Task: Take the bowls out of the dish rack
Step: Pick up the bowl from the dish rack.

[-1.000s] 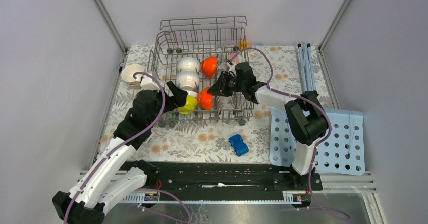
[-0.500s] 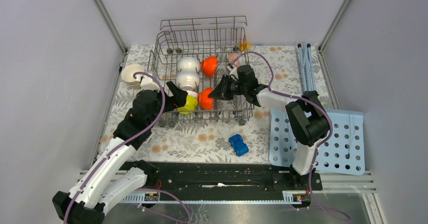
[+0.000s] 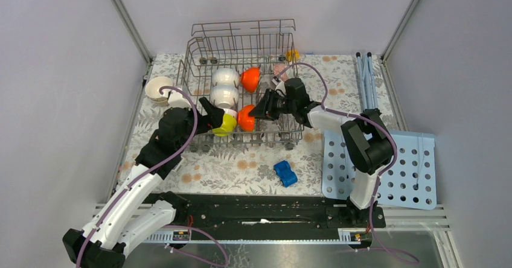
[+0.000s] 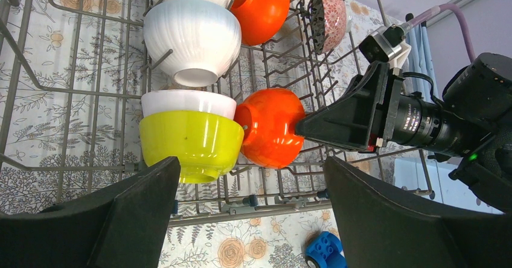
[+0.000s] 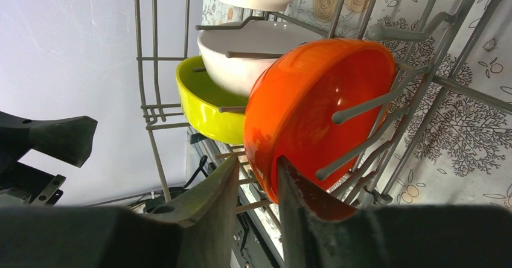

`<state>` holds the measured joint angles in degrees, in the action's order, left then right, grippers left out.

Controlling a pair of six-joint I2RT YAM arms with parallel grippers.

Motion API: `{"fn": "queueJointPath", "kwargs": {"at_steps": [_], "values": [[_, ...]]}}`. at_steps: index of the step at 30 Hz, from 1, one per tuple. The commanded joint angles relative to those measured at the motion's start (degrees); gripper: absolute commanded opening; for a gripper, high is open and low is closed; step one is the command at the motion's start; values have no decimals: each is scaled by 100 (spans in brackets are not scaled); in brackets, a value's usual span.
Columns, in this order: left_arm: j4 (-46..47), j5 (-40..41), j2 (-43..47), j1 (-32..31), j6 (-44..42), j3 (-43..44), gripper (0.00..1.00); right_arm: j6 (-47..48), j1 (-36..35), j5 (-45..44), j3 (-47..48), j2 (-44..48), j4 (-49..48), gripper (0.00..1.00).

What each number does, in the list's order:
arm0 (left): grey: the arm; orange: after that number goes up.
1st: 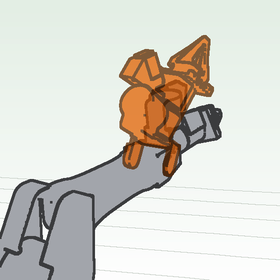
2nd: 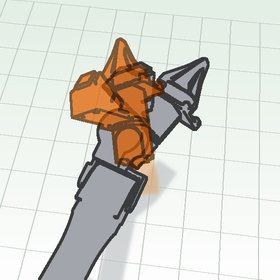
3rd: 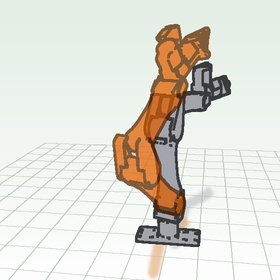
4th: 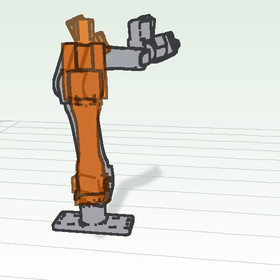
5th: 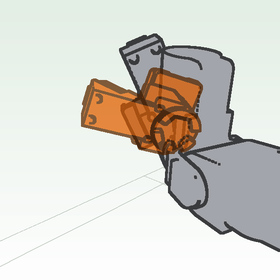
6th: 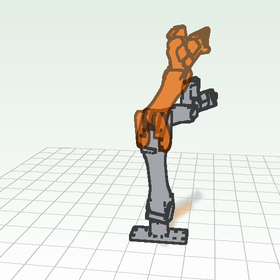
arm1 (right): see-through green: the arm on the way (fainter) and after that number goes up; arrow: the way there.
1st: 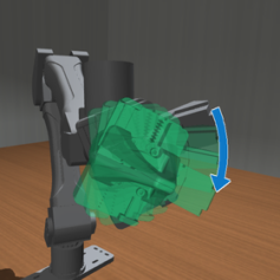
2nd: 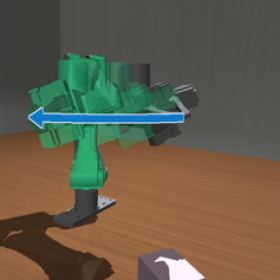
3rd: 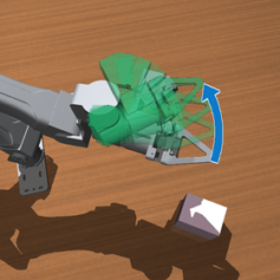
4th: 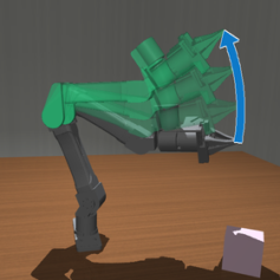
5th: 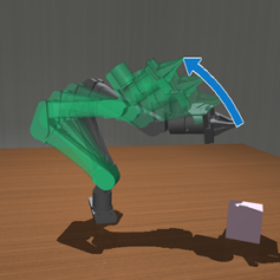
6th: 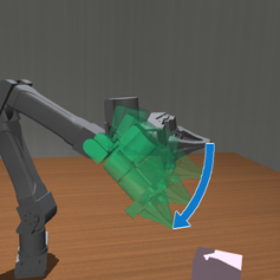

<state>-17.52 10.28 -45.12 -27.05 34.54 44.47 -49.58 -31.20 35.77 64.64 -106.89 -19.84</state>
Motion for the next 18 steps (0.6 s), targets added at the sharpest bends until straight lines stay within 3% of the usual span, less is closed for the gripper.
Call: {"fn": "queueJointPath", "kwargs": {"at_steps": [1, 11, 18], "values": [[159, 61, 12, 18, 12, 4, 93, -135, -20, 495, 65, -165, 22, 31], [152, 77, 15, 15, 7, 9, 93, -420, -8, 694, 15, -122, -383, 0], [152, 85, 28, 16, 8, 9, 93, -506, 143, 662, -39, 221, -453, 0]]}}
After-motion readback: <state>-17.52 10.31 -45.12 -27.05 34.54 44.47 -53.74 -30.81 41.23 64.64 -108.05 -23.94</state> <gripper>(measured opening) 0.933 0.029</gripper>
